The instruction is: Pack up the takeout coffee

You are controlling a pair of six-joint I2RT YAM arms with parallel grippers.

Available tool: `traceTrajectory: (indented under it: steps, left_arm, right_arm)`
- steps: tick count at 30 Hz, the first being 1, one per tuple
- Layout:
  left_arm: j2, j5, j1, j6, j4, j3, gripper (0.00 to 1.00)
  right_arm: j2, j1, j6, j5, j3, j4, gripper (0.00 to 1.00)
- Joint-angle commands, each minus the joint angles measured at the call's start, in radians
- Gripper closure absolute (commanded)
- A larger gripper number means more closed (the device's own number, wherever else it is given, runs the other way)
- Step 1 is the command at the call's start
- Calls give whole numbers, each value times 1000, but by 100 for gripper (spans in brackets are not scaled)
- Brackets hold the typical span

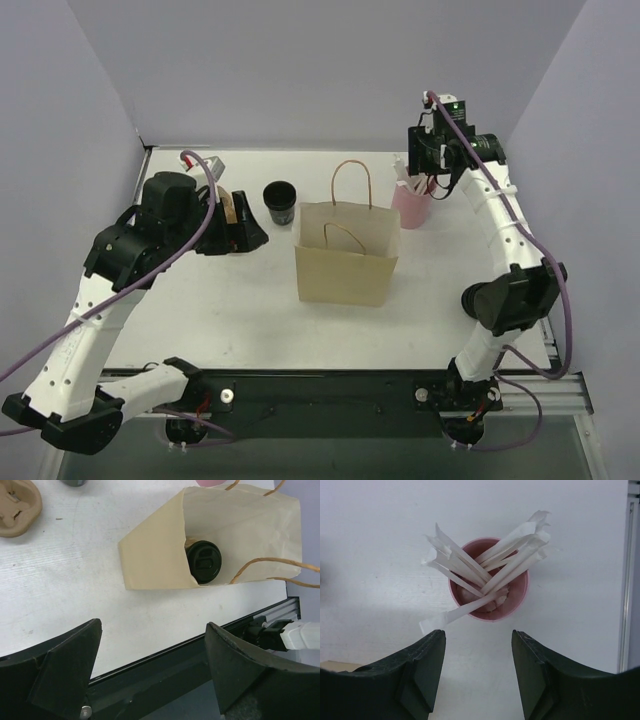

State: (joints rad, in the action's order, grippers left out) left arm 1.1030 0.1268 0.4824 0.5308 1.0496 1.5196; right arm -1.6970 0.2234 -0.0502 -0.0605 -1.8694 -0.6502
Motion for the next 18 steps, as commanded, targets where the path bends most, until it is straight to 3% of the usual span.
traceTrajectory:
  steps: [1, 4, 10, 18]
  left_arm:
    - [-22, -49, -13, -51, 73, 37, 6]
    - [-19, -65, -15, -55, 125, 71, 6]
    - [-35, -75, -16, -40, 148, 76, 6]
    - [-22, -78, -16, -20, 159, 94, 6]
  right_arm:
    - [-82, -19, 3, 44, -71, 12, 45]
    - [-130, -36, 27, 4, -79, 32, 47]
    - [-174, -79, -59, -93, -122, 92, 61]
    - [-254, -140, -96, -12, -177, 118, 63]
